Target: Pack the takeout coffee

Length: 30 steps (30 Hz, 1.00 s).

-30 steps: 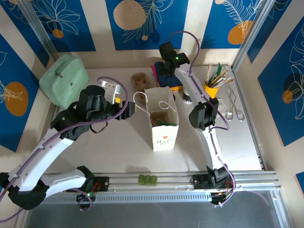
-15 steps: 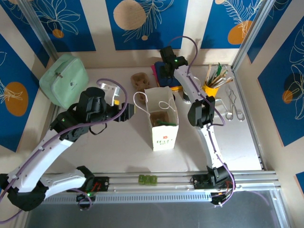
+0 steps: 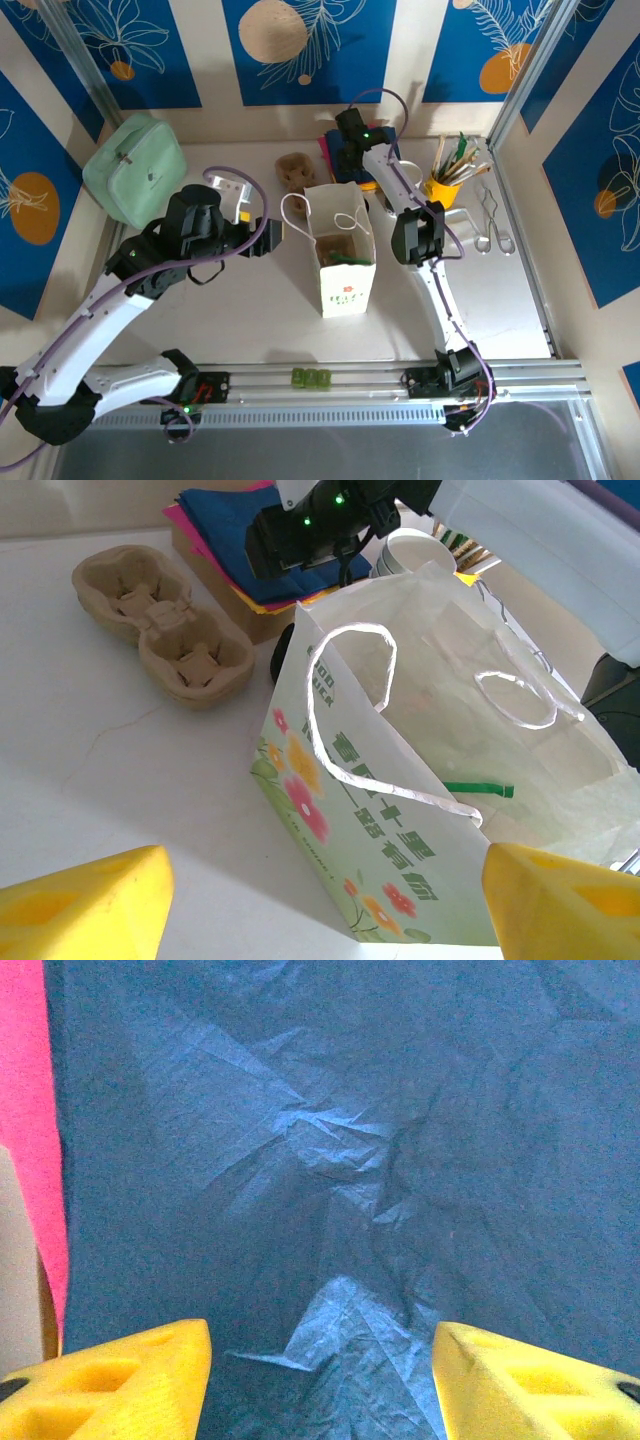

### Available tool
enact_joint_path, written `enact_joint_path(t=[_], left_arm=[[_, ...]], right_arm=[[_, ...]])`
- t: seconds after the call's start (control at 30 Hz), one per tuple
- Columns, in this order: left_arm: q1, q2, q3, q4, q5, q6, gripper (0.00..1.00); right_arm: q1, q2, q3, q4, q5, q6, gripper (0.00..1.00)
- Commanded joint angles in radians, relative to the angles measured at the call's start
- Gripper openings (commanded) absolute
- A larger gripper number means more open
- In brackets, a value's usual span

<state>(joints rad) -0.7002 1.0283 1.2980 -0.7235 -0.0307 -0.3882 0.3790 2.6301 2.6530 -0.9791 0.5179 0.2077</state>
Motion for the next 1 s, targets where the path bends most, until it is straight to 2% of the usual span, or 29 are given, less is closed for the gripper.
enact_joint_path(t=[0.0,0.4,0.67,0.97], left_arm=[[0.009,-0.005,0.001,-0.010,-0.012,-0.003,0.81],[0.009,-0.001,0.002,-0.017,-0.022,0.002,0.81],[0.008,0.000,0.003,-0.019,-0.020,-0.001,0.81],[0.010,0.005,0.004,-0.019,-0.021,-0.003,0.81]], right_arm=[[-0.004,0.030,0.038,0.011,0.013,-0.024,0.61],[-0.024,0.047,0.034,0.004,-0.032,-0.008,0.41],[-0.029,0.045,0.045,-0.001,-0.056,0.003,0.22],[-0.029,-0.008,0.056,-0.002,-0.080,0.019,0.15]])
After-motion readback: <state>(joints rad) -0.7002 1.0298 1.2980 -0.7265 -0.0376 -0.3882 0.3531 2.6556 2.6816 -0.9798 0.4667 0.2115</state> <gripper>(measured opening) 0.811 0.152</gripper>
